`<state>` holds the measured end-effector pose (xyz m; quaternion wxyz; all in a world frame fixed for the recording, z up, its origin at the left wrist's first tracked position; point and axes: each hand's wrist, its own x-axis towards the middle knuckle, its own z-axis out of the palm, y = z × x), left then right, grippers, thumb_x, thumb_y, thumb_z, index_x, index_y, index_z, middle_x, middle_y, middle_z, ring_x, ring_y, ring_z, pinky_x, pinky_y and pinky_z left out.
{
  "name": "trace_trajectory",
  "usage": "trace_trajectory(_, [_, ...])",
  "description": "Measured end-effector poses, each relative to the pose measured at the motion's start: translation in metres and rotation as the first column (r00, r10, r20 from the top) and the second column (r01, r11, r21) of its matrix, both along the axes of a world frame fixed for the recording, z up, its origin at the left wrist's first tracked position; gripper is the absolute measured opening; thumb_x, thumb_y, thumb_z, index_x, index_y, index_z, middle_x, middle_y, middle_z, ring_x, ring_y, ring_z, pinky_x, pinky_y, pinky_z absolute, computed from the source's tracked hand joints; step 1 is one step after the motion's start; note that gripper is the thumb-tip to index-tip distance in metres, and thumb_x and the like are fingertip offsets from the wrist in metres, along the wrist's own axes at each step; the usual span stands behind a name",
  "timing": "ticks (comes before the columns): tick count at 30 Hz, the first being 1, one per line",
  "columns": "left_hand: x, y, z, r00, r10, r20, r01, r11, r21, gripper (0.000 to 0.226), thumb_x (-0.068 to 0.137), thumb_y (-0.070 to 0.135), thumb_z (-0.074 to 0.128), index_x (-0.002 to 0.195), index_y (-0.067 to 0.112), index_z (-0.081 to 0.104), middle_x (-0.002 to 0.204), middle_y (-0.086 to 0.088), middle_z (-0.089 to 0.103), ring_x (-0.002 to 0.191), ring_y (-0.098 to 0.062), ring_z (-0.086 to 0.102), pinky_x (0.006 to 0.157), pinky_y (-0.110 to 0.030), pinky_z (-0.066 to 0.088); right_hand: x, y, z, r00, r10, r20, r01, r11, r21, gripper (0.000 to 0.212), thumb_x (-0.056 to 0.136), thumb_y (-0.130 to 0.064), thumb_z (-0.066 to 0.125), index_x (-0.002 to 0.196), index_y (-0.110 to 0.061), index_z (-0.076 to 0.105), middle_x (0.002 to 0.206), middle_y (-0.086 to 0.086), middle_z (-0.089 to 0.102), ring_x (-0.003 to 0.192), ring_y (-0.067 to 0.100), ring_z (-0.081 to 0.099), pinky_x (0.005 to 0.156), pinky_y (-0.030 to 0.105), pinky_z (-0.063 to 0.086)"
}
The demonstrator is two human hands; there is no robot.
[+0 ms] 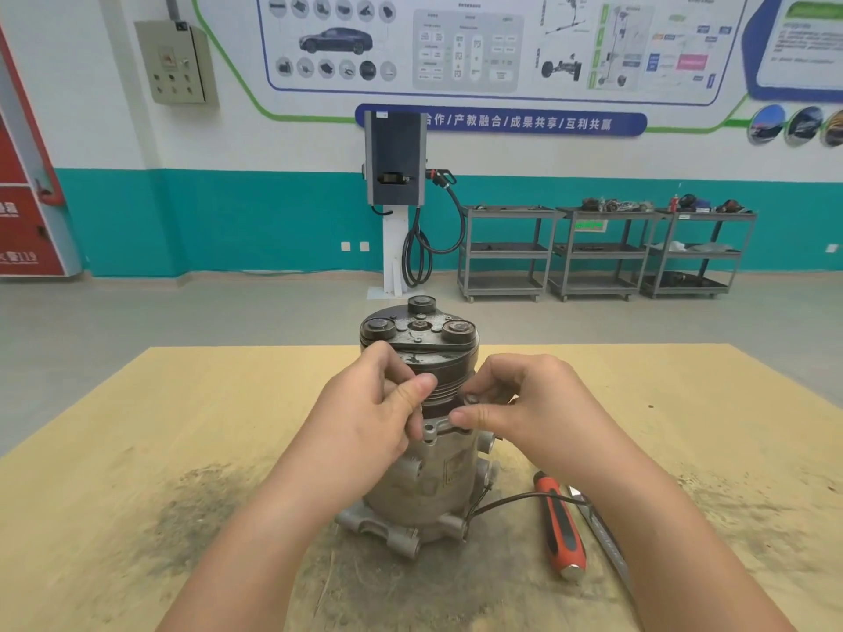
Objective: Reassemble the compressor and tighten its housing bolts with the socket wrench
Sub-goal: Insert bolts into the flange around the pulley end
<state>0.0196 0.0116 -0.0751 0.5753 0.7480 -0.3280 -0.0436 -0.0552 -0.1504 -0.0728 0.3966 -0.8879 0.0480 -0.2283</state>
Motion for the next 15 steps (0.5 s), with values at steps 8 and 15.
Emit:
trace_trajectory(8, [-0.005, -0.004, -0.004, 0.999, 0.002, -0.043, -0.004, 0.999, -0.05, 0.021, 0.098, 0.023, 0.056, 0.085, 0.007, 0.053, 0.048, 0.001, 0.059, 0.032, -0.009, 0.042, 0.039, -0.016, 0.036, -0.01, -0.004, 0.014, 0.993, -0.02, 0.112, 0.023, 1.0, -0.021, 0.011, 0.08, -0.029, 0.077, 0.074, -0.035, 0.07, 0.066, -0.017, 0.064, 0.057, 0.0, 0.054, 0.054, 0.012, 0.042])
trace_trajectory(15, [-0.001, -0.002, -0.001, 0.99, -0.09, -0.112, 0.07, 0.982, -0.173, 0.024, 0.091, 0.029, 0.057, 0.084, 0.007, 0.052, 0.045, 0.004, 0.05, 0.03, -0.007, 0.035, 0.036, -0.016, 0.029, -0.008, 0.021, 0.01, 0.962, 0.198, 0.189, -0.193, 0.98, -0.044, 0.031, 0.075, -0.016, 0.082, 0.093, -0.038, 0.07, 0.086, -0.022, 0.071, 0.081, -0.006, 0.064, 0.073, 0.006, 0.044])
